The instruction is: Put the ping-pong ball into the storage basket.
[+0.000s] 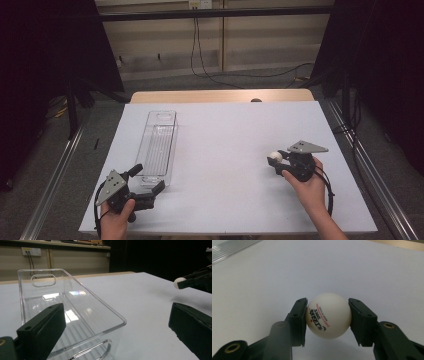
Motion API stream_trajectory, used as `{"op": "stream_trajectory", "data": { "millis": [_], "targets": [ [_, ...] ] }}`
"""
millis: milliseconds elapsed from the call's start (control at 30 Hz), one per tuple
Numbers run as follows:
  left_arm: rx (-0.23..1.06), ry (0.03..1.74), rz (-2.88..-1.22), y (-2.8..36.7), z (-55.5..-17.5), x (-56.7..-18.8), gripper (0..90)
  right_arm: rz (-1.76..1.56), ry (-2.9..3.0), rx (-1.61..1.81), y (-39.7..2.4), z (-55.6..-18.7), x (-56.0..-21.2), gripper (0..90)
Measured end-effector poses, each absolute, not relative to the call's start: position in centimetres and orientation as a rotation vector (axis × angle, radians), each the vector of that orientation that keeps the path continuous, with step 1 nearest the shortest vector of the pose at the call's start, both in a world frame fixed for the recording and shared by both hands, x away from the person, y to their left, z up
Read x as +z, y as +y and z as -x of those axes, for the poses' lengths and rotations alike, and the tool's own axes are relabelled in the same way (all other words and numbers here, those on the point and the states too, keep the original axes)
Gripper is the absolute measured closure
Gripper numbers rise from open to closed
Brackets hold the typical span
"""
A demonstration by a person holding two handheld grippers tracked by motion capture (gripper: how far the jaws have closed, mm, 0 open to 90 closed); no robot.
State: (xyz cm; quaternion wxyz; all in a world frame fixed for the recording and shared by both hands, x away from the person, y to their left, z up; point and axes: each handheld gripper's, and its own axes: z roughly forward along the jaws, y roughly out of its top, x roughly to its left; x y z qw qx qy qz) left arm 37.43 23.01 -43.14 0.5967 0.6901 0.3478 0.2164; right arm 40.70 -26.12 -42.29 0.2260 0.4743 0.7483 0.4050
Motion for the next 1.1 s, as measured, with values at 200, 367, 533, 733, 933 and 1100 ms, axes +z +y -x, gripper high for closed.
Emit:
{"op": "stream_trajectory", "data": {
  "millis": [200,367,533,733,933,1100],
  "targets": [
    [0.504,0.810,-1.601,23.1,-37.4,-43.1,1.2,-1.294,2.080,1.120,-25.6,-40.9,-42.0,51.4],
    [0.506,0.815,-1.598,23.2,-37.4,-43.1,1.2,-1.286,2.082,1.122,-25.2,-41.2,-41.7,51.4],
    [0.511,0.816,-1.599,23.3,-37.4,-43.1,1.1,-1.266,2.090,1.133,-24.6,-41.4,-41.3,51.4],
    [0.507,0.814,-1.600,23.2,-37.4,-43.1,1.2,-1.274,2.088,1.145,-24.3,-41.4,-41.2,51.4],
    [0.518,0.812,-1.607,23.2,-37.4,-43.2,1.2,-1.259,2.089,1.157,-24.2,-41.6,-41.1,51.4],
    [0.520,0.800,-1.614,23.3,-37.4,-43.1,1.2,-1.262,2.094,1.157,-23.8,-41.7,-40.8,51.4]
  ]
}}
